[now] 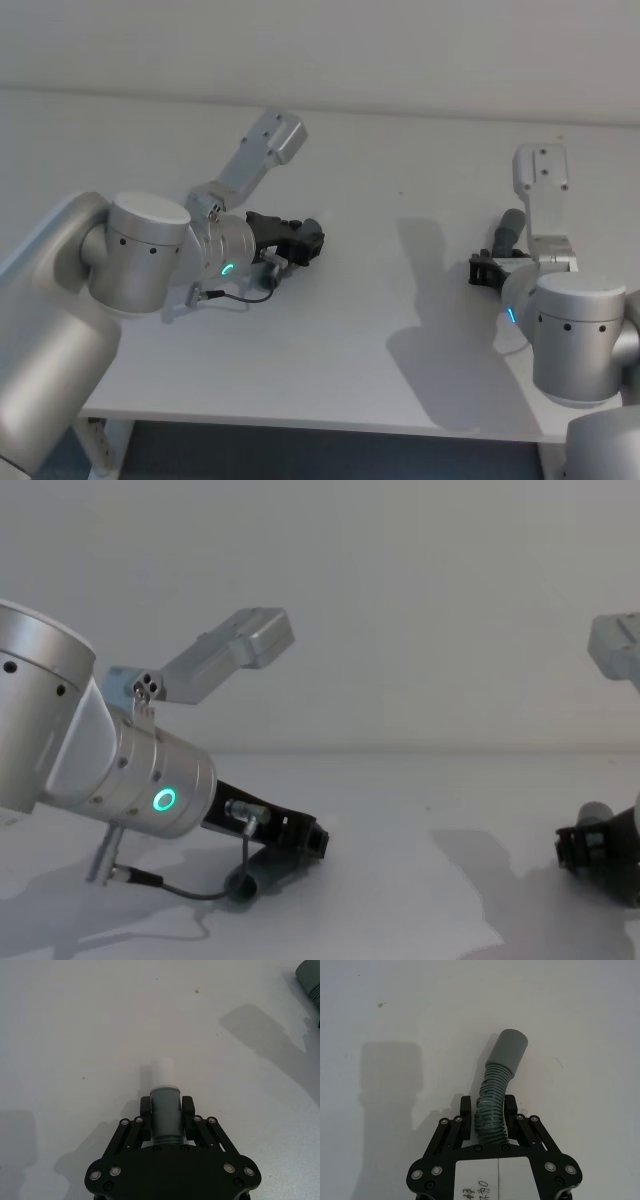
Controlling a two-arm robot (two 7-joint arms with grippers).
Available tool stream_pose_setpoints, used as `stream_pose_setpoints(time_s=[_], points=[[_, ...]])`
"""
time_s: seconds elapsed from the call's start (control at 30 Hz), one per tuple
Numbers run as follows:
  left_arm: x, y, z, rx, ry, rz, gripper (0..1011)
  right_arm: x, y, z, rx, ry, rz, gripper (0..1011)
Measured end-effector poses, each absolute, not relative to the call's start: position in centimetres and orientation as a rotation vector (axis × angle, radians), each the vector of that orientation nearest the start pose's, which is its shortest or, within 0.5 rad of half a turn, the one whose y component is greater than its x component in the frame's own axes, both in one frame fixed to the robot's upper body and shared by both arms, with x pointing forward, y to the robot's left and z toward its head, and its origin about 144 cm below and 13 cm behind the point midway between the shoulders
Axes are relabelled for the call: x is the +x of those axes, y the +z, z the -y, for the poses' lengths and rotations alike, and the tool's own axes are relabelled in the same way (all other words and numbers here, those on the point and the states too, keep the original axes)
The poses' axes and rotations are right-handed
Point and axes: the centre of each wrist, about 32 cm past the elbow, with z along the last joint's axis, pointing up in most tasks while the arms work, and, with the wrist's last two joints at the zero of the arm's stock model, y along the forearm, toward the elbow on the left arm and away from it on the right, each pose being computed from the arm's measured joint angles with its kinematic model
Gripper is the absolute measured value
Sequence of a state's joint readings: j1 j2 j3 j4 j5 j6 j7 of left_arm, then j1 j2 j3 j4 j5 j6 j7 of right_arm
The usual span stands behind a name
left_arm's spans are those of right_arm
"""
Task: Use both hands to pick up one end of the pipe from the table, align the ends, and insert them.
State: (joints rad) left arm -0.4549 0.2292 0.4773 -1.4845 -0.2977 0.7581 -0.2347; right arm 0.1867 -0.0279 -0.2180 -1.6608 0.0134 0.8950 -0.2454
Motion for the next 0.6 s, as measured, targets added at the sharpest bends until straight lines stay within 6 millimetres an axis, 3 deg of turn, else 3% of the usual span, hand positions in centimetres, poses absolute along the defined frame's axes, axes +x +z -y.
stream_pose_setpoints(time_s=[0.3, 0.6], points=[[54.56, 124.52, -15.64, 0.494, 0.912, -0.271, 347, 49.42, 122.85, 14.87, -0.585, -1.538, -0.359, 299], [54.56, 124.52, -15.63, 0.494, 0.912, -0.271, 347, 49.41, 122.85, 14.87, -0.584, -1.538, -0.359, 299]])
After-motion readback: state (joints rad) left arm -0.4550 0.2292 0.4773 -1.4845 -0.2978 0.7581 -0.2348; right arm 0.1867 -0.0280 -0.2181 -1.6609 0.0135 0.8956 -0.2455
